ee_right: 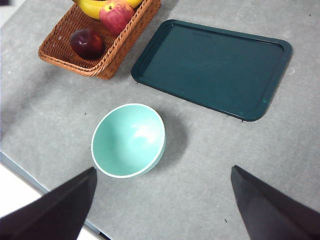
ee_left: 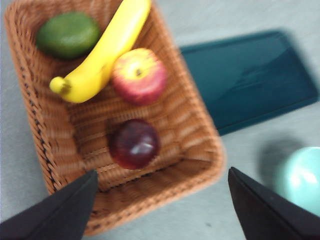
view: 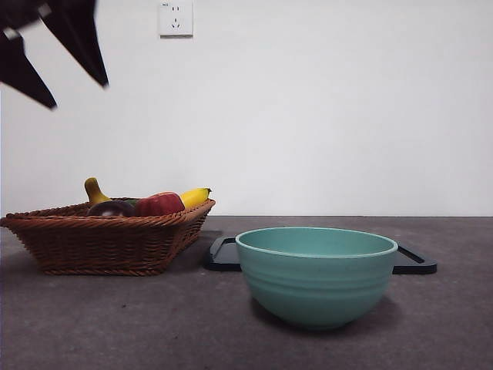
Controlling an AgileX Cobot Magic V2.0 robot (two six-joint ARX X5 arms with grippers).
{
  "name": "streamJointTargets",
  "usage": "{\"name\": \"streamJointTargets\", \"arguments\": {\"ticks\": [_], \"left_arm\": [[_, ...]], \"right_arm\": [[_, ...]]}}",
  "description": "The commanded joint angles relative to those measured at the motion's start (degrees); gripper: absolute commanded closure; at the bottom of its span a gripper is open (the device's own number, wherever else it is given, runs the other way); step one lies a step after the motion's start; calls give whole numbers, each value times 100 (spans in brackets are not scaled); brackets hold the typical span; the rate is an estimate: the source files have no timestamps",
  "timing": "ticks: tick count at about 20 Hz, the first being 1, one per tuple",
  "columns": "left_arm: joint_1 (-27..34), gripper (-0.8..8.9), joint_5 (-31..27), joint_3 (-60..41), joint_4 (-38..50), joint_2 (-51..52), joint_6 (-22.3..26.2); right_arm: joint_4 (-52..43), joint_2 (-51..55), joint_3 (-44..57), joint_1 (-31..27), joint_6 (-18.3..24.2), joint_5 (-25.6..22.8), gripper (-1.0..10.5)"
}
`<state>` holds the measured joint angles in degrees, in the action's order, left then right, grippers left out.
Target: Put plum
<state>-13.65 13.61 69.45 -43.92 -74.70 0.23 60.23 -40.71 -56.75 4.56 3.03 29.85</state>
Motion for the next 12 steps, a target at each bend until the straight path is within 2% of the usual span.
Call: {"name": "streamJointTargets", "arguments": {"ticks": [1,4,7,12], "left_arm": [[-107,409,-157,258,57,-605,127],[-208,409,-229,273,389,-1200,192],[-291,408,-566,273,737,-1735,227],[-297,408,-570,273,979,-2441,236]], "right_arm": [[-17,-39,-114,24,-4,15,518],[-17,-42,-114,24,-4,15,518],[-15,-39,-114,24,-7,15,518],[-15,-44,-114,24,-9,15,518]]}}
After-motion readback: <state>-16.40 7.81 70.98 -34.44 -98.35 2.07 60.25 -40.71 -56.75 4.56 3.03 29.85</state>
